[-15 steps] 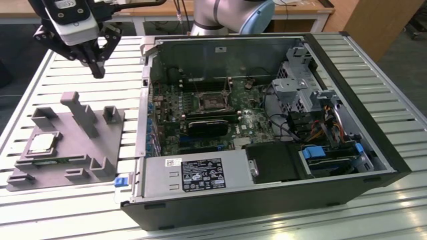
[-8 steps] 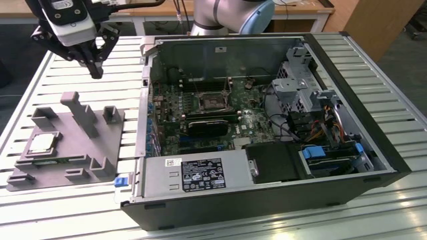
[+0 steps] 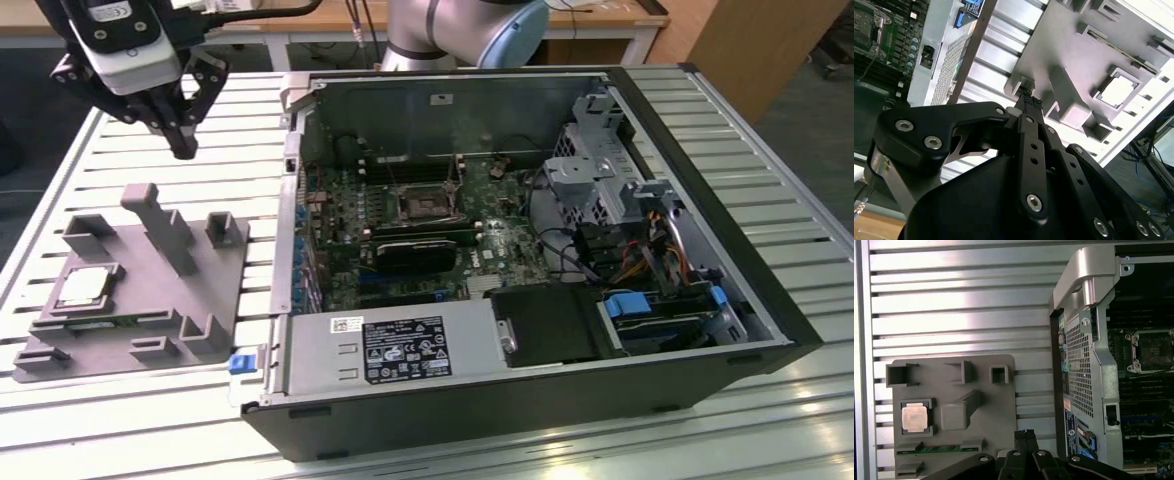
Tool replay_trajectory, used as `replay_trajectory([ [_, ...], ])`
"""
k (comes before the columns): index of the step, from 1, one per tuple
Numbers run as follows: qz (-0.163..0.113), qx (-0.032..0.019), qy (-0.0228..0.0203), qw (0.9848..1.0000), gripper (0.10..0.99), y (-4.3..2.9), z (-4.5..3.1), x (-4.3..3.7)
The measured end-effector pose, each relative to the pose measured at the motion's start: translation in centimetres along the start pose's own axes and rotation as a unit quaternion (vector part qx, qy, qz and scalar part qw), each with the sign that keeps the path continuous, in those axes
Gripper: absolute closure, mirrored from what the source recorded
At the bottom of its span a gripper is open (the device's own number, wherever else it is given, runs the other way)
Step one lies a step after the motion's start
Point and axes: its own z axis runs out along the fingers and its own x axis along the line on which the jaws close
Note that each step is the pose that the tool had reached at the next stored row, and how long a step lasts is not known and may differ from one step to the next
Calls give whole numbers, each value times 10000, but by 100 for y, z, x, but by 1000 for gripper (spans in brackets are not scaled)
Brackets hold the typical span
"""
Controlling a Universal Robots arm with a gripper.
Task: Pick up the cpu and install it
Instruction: 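Reach for the cpu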
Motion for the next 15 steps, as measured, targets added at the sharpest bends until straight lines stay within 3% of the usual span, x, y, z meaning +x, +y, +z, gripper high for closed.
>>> replay_trajectory([
  [7,0,0,1,10000,980,-9,11,114],
  [15,0,0,2,10000,980,-27,28,332],
])
